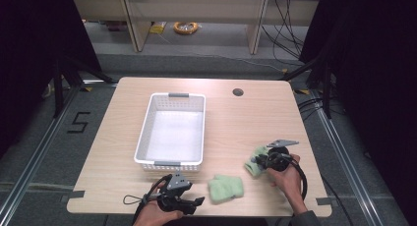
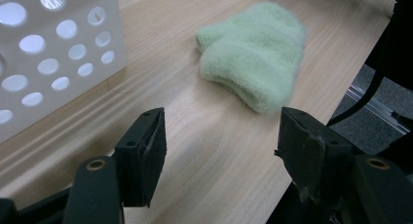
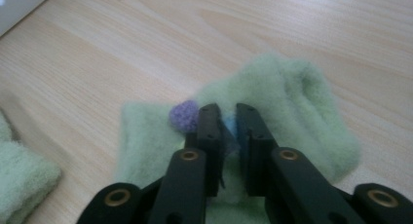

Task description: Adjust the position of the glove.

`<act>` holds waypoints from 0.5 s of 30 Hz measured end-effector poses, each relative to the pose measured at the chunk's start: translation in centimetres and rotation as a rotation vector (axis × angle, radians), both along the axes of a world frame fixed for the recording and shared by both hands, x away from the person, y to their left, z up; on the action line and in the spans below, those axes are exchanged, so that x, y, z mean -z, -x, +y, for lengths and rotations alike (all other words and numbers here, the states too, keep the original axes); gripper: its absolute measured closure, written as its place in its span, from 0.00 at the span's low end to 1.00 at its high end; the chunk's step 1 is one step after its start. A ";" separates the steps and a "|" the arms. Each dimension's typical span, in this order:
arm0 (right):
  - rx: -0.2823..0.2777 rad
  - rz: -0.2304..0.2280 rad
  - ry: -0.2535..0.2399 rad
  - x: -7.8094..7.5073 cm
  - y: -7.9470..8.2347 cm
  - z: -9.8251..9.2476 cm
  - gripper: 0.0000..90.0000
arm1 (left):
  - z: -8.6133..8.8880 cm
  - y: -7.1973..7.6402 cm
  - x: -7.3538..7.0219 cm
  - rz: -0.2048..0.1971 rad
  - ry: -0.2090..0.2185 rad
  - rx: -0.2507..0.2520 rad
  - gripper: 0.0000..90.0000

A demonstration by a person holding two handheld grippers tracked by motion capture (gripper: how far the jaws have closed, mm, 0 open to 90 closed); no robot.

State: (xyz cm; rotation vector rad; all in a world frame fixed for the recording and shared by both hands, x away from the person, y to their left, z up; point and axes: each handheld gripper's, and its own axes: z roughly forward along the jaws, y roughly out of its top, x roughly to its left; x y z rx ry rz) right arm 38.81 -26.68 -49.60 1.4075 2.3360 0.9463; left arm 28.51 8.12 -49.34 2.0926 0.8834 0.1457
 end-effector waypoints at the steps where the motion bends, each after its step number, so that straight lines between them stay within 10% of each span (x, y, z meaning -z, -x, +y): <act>1: 0.000 0.000 0.000 0.0 0.0 0.0 0.92 | 0.0 0.0 0.0 0.000 0.000 0.000 0.38; 15: -0.235 -0.147 -0.086 -5.1 3.4 1.3 0.95 | 0.4 -0.3 -0.5 -0.005 0.024 -0.015 0.38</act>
